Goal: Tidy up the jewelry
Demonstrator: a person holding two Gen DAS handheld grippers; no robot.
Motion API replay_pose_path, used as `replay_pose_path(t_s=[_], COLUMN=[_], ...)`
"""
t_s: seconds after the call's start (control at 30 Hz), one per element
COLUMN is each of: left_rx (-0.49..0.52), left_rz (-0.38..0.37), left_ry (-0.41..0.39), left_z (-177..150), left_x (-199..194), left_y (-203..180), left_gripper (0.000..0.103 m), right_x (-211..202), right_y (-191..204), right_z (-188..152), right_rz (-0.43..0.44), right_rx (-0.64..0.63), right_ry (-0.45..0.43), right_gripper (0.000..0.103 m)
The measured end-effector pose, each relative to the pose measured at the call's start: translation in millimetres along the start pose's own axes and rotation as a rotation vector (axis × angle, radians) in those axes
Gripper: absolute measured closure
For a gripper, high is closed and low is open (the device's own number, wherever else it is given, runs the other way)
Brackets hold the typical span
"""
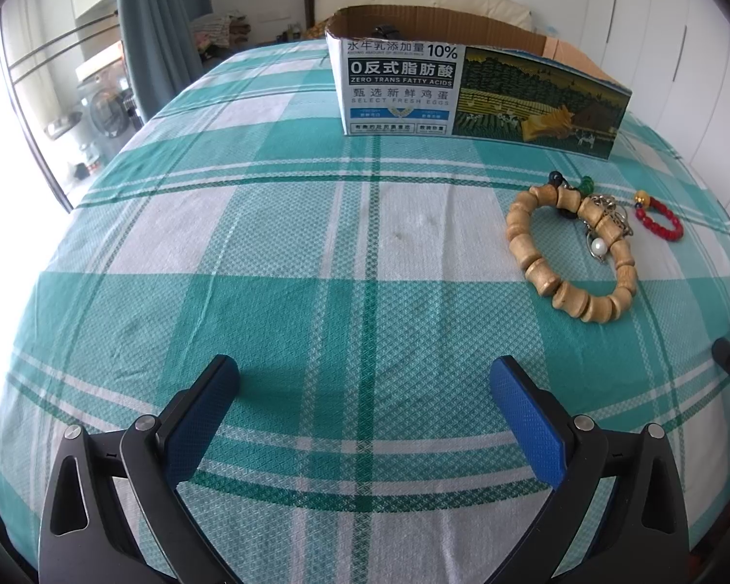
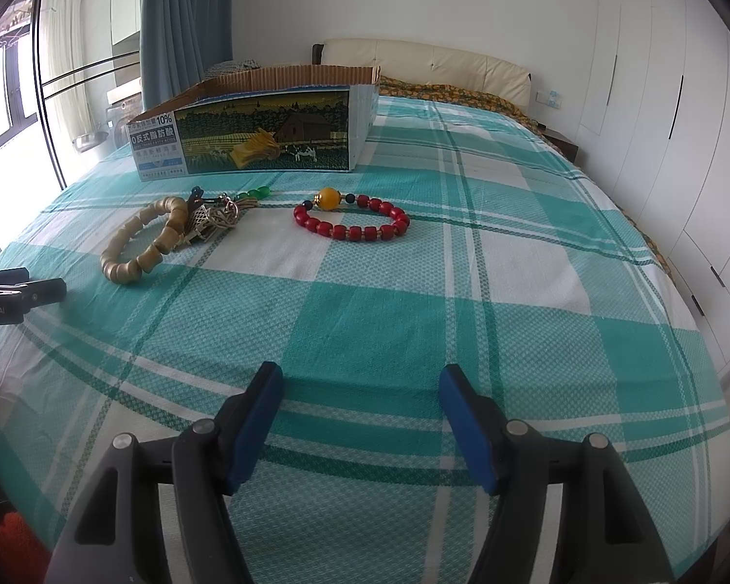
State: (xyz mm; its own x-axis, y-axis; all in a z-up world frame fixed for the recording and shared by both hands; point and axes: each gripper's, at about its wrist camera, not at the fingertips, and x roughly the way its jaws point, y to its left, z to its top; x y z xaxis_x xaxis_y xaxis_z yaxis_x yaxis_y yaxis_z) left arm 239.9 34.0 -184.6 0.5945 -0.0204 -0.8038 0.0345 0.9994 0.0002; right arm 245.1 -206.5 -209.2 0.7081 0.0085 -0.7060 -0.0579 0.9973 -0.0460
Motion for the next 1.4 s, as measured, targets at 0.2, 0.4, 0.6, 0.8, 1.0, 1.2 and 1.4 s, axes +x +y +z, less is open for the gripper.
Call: replay_pose_path(t_s=[0.2,0.4,0.6,0.8,1.0,1.2,1.4], left_rx=[0.0,0.0,0.0,0.0,-0.001,0.001,0.026], left_rz=[0.0,0.0,0.0,0.001,0.0,-0.012,-0.041], left_ry=[0.0,0.0,0.0,0.0,0.0,0.003,0.007], left_z=[0.2,0.3,0.3,0.3,0.1,1.2,4.2], left_x=[0.1,0.0,-0.1,-0.4,-0.6,0.0,-0.2], left_y=[0.1,0.2,0.3,0.4,0.4,3.7,3.7], left_gripper=[0.0,0.0,0.0,0.0,0.0,0.001,0.001], right_x=[0.0,-0.1,-0.1,-0.1,-0.2,-0.1,0.0], right_y=[0.0,-0.1,-0.3,-0.3,-0.3,-0.4,-0.3], right_z=[-0.1,-0.2,-0.2,-0.2,-0.2,-0.2,-0.2], right_rz=[0.0,0.0,0.0,0.0,0.0,0.0,0.0], right_rx=[0.0,0.0,0.0,0.0,0.0,0.0,0.0], right_ry=[0.0,0.0,-0.001,-0.001,-0.001,-0.001,-0.001], right_gripper=[0.035,0.035,0.035,0.035,0.035,0.035,0.035])
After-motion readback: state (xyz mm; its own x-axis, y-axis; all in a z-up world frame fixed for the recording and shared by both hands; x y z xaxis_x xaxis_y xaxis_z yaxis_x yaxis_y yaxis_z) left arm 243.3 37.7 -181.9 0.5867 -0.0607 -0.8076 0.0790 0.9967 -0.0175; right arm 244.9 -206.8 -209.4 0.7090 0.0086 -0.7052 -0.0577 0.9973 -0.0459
